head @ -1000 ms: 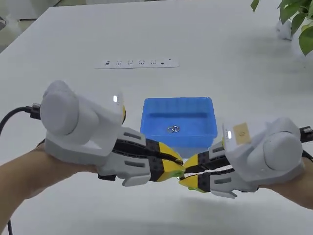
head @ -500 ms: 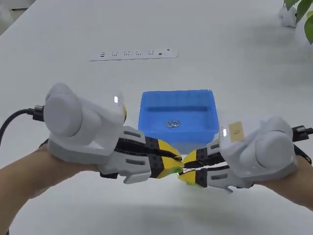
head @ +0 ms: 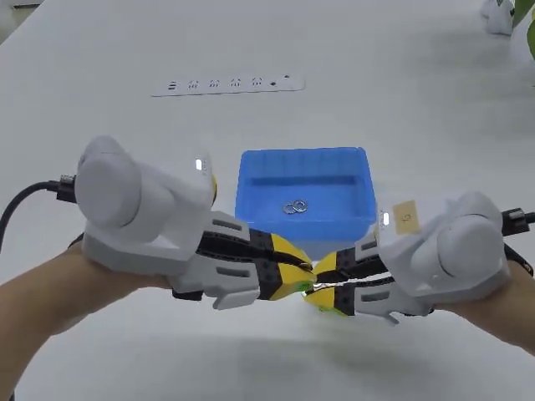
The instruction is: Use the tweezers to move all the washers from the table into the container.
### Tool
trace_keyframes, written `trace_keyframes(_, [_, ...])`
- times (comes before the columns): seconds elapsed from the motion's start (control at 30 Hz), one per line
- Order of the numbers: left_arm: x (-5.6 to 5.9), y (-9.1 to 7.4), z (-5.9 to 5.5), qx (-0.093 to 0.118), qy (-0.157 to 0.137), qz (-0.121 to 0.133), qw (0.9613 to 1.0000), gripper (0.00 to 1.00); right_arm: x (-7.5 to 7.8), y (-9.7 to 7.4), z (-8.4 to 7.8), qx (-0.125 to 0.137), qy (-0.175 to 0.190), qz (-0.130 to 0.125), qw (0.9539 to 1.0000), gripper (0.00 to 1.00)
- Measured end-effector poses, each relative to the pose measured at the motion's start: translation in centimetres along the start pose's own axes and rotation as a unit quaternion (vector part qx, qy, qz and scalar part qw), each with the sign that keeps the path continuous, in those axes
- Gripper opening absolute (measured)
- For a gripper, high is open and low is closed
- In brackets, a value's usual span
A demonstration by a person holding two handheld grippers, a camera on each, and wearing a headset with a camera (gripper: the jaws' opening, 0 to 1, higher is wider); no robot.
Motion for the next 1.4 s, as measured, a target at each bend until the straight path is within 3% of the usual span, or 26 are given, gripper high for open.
trace_keyframes(0.73, [0.0, -0.2, 0.1, 0.002, -0.01, 0.004, 0.9999, 0.08, 0.0, 0.0, 0.3, 0.005, 0.011, 0.008, 0.9999, 0.11])
trace_keyframes(0.83, [-0.2, -0.1, 0.1, 0.002, -0.017, 0.004, 0.9999, 0.08, 0.0, 0.0, 0.3, 0.004, 0.012, 0.007, 0.9999, 0.12])
trace_keyframes(0.87, [-0.5, 0.0, -0.2, -0.007, -0.016, 0.011, 0.9998, 0.08, -0.1, 0.0, 0.2, 0.002, 0.012, 0.009, 0.9999, 0.11])
trace_keyframes(1.07, [-1.1, -0.1, -0.1, -0.006, -0.031, 0.007, 0.9995, 0.08, 0.2, -0.1, 0.1, 0.003, 0.024, 0.008, 0.9997, 0.11])
trace_keyframes(1.23, [-1.0, 0.0, -0.1, -0.01, -0.03, 0.003, 0.9995, 0.08, 0.4, -0.5, 1.2, 0.027, 0.035, 0.016, 0.9989, 0.12])
trace_keyframes(1.4, [-1.0, 0.1, 0.1, -0.013, -0.027, 0.0, 0.9996, 0.08, 0.3, 0.1, 1.0, 0.012, 0.017, 0.02, 0.9996, 0.12])
Point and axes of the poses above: the centre of the closed fingertips' face, and the gripper's own axes: y roughly forward along the fingers, x roughly to its right, z roughly out of its top, the point moved 3 cm from there along -y, roughly backward along the fingers, and after that the axes turned 15 degrees about -x, right-handed, at the moved point
